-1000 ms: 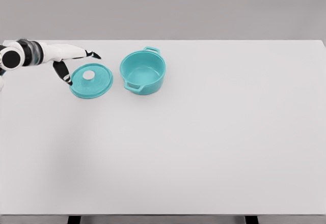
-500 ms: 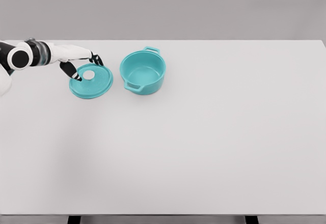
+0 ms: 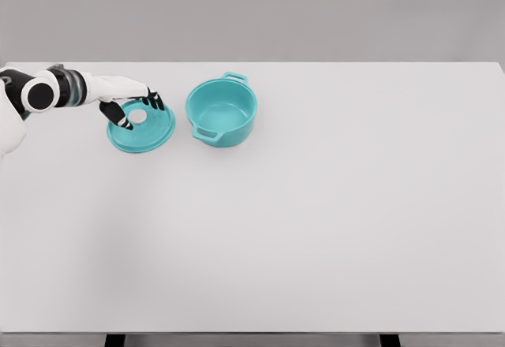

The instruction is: Cover the pot with left arm

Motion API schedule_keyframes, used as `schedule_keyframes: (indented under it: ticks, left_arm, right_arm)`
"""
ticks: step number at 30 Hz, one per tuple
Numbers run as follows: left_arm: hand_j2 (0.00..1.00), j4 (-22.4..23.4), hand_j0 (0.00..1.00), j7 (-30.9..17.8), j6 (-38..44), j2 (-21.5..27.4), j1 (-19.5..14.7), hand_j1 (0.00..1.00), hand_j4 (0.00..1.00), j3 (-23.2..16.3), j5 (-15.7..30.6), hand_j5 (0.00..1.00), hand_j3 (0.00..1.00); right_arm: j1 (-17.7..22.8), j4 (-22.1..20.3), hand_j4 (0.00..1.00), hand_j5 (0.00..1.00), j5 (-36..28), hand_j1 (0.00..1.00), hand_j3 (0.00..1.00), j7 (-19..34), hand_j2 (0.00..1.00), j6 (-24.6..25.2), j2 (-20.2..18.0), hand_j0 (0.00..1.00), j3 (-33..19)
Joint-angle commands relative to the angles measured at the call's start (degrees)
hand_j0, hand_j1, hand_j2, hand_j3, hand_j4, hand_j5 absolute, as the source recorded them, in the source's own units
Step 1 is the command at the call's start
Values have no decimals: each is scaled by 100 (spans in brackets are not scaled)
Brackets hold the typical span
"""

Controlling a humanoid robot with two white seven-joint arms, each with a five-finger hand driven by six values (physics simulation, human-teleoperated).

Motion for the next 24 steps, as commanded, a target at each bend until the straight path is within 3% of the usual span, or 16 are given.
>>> schedule_keyframes:
  ticks: [1,24]
  left_arm:
    - [77,-1,77,2,7,1,0,77,77,2,15,77,77]
    - [74,8,74,2,51,-34,0,74,74,-77,7,74,74]
  right_arm:
    - [0,0,100,100,-2,100,100,2,100,0,-1,100,1]
    - [0,0,100,100,-2,100,100,2,100,0,-1,100,1]
